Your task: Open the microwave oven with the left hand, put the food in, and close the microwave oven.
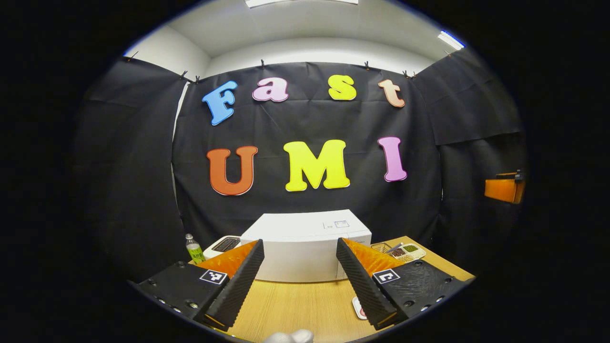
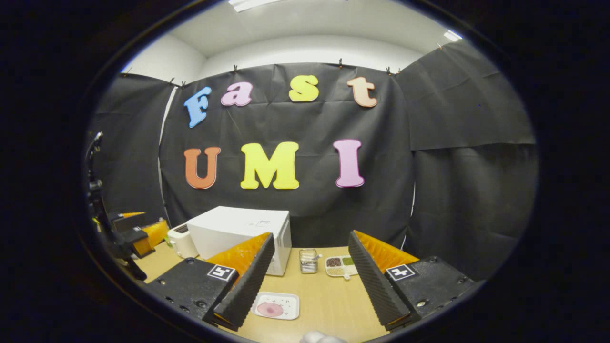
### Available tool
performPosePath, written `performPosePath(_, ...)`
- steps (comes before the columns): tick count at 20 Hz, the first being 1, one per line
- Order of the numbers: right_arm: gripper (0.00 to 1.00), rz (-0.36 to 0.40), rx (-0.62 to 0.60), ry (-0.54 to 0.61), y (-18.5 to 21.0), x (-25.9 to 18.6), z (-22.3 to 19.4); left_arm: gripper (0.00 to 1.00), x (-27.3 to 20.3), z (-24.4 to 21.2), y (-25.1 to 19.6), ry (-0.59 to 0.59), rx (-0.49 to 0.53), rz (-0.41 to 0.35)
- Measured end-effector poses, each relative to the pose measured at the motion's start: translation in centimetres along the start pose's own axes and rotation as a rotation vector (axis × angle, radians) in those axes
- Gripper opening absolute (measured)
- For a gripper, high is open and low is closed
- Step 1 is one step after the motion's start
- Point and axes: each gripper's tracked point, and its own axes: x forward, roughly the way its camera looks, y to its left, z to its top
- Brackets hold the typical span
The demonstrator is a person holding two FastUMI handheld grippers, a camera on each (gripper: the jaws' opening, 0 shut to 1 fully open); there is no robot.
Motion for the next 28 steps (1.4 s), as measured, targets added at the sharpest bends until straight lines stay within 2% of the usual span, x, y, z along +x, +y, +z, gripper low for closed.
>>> performPosePath(2, 1.0, -0.01, -0.004, -0.003, -0.6, 0.0, 0.6, 0.95, 1.7, -0.9, -1.6, -0.016, 0.013, -0.026)
performPosePath(6, 1.0, -0.029, -0.039, 0.003, -1.7, -0.2, 1.4, 0.95, 5.6, -4.9, -5.5, 0.031, -0.014, -0.093)
performPosePath(11, 1.0, -0.053, -0.07, 0.026, -3.0, -0.2, 1.7, 0.96, 11.5, -9.2, -9.1, 0.071, -0.02, -0.128)
performPosePath(18, 1.0, -0.109, -0.076, 0.069, -5.6, 0.7, 1.2, 0.96, 19.8, -15.0, -10.4, 0.131, -0.037, -0.102)
performPosePath(20, 1.0, -0.123, -0.077, 0.086, -6.2, 0.9, 0.7, 0.96, 21.3, -16.7, -10.6, 0.164, -0.042, -0.092)
performPosePath(21, 1.0, -0.131, -0.079, 0.095, -6.5, 1.0, 0.6, 0.88, 21.8, -17.4, -10.7, 0.181, -0.052, -0.09)
performPosePath(22, 1.0, -0.136, -0.083, 0.102, -6.8, 1.2, 0.3, 0.92, 22.2, -17.9, -10.6, 0.193, -0.055, -0.082)
performPosePath(23, 1.0, -0.139, -0.087, 0.105, -7.0, 1.3, 0.3, 0.91, 22.3, -17.9, -10.7, 0.192, -0.057, -0.082)
performPosePath(24, 0.92, -0.141, -0.094, 0.108, -7.2, 1.6, 0.3, 0.67, 22.6, -18.0, -10.6, 0.187, -0.054, -0.075)
performPosePath(25, 1.0, -0.141, -0.098, 0.113, -7.3, 1.8, 0.2, 0.62, 22.8, -18.2, -10.7, 0.187, -0.058, -0.081)
performPosePath(26, 0.99, -0.139, -0.1, 0.117, -7.4, 2.0, 0.1, 0.64, 23.0, -18.4, -10.9, 0.193, -0.058, -0.084)
performPosePath(27, 1.0, -0.135, -0.1, 0.123, -7.3, 2.2, 0.1, 0.54, 23.2, -19.0, -10.9, 0.203, -0.058, -0.088)
performPosePath(28, 1.0, -0.13, -0.098, 0.128, -7.3, 2.4, 0.0, 0.24, 22.9, -18.9, -10.7, 0.209, -0.059, -0.086)
